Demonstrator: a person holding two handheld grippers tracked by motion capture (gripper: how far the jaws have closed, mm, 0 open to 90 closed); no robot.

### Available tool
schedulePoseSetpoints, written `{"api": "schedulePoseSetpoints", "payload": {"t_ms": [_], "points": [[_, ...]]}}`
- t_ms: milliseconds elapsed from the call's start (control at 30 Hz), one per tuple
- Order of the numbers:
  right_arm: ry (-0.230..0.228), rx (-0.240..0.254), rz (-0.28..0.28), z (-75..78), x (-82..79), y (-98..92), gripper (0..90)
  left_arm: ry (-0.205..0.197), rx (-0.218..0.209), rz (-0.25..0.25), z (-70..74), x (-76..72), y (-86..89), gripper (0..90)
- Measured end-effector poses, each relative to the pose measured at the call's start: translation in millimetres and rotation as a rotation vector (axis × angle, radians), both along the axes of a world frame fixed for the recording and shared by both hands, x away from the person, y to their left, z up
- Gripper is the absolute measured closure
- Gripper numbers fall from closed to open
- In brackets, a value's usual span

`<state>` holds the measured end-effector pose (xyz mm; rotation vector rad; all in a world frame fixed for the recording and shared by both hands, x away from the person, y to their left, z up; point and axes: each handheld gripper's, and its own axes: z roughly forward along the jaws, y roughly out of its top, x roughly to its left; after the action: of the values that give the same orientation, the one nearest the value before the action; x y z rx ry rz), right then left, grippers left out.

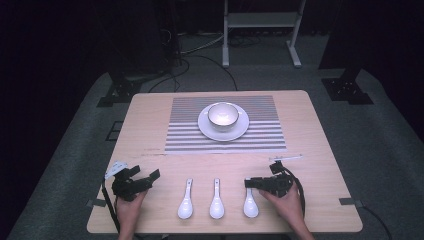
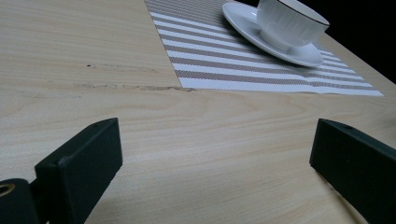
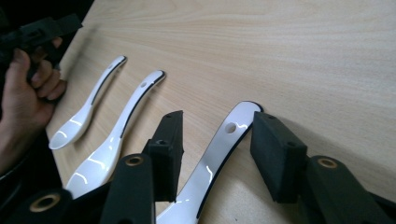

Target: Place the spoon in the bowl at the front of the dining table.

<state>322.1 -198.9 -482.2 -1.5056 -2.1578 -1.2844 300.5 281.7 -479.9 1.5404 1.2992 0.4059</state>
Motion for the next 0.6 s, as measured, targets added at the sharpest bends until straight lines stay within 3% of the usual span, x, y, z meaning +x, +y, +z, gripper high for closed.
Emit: {"api": "schedulePoseSetpoints", "payload": {"t_ms": [233,600], "points": [[-0.039,-0.085,-0.021,3.9,-4.3,11.1,62.0,0.001,-0.002,-0.001,0.0,0.1,0.1,1.1],[-0.062,-0.135,-0.024,5.8,-5.4,15.6,67.6,0.001,-0.002,-0.001,0.0,0.1,0.1,1.0]]}}
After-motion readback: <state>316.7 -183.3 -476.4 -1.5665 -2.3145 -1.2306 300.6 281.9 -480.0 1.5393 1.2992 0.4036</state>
